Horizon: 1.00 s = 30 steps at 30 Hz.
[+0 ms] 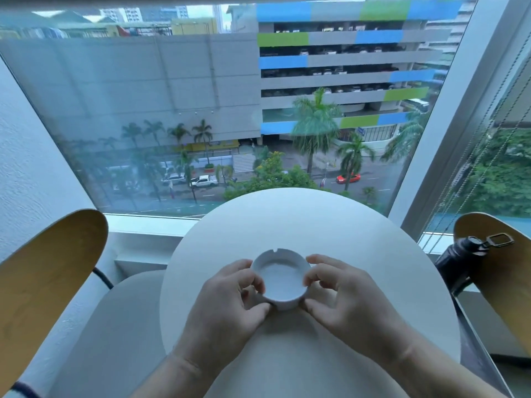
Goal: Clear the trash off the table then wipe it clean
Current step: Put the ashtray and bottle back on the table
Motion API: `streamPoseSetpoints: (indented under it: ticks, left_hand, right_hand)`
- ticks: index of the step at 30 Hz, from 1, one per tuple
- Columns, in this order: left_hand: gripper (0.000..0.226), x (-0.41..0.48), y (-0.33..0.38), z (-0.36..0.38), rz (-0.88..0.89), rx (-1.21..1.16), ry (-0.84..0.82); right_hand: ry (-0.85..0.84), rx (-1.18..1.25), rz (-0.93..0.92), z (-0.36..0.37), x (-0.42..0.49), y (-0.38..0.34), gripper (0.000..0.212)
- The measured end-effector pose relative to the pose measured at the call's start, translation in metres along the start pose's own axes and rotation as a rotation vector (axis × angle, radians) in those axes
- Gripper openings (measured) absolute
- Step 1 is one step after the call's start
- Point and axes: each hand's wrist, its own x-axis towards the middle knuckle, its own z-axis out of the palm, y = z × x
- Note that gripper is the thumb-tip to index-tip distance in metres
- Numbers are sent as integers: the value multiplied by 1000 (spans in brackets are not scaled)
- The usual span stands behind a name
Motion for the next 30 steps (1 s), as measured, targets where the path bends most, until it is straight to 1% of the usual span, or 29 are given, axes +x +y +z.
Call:
streamPoseSetpoints:
  ticks: [7,11,20,26,30]
  left_hand:
    - [25,40,-9,-3,-40,53,67]
    - [23,75,-20,-4,-66,106,83]
    - [23,154,-48,1,-123,261,44]
    - [24,176,-52,0,-132,323,34]
    - [21,184,-48,2,-148,353,35]
  right_hand:
    - [17,36,-9,9,45,6,20]
    - [29,49,24,14,84,17,20]
    - [46,-34,89,24,161,40,22]
    - [43,-117,76,26,179,40,22]
    - [45,-144,86,25,185,40,21]
